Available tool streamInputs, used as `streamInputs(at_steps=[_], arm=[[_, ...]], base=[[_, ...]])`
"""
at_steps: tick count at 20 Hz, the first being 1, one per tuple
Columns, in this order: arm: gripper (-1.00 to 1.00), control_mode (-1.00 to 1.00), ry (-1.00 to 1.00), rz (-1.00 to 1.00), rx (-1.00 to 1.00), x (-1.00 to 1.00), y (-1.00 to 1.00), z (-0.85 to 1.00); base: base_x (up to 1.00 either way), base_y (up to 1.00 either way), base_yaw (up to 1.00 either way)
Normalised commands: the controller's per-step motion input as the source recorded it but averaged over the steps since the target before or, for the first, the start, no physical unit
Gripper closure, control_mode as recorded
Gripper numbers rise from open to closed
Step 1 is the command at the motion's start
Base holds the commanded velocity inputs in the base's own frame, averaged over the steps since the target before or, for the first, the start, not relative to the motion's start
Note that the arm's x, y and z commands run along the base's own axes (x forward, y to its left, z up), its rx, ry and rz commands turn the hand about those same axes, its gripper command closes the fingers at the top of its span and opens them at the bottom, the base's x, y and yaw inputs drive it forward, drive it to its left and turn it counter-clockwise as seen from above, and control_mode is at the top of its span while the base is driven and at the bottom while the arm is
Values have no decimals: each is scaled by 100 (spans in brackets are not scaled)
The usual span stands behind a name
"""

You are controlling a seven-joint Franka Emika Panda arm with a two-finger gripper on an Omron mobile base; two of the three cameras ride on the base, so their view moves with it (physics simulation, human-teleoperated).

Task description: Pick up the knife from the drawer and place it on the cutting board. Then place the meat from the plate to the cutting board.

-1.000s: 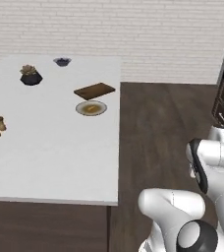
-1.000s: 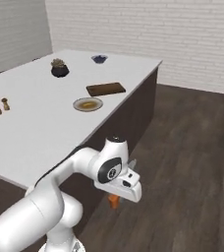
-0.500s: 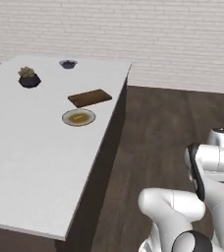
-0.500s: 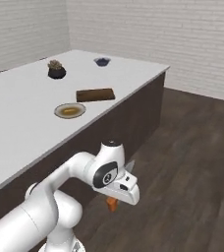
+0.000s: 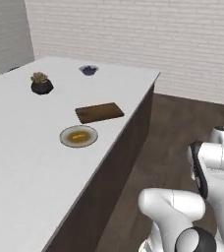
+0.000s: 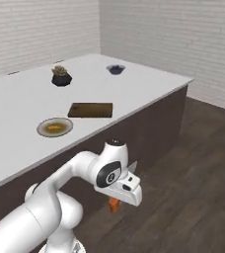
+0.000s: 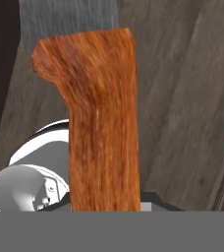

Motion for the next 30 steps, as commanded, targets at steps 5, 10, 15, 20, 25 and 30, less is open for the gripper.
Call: streamInputs(at_steps=[5,10,15,20,25,30], arm=[[100,100,0,0,0,0,0,0],[100,100,0,0,0,0,0,0],[100,100,0,0,0,0,0,0],[100,100,0,0,0,0,0,0],[100,100,0,0,0,0,0,0],[100,100,0,0,0,0,0,0]], base=[[80,-49,45],[67,-50,48],[51,-28,59],[36,-15,62],[48,-42,58],[57,-54,48]])
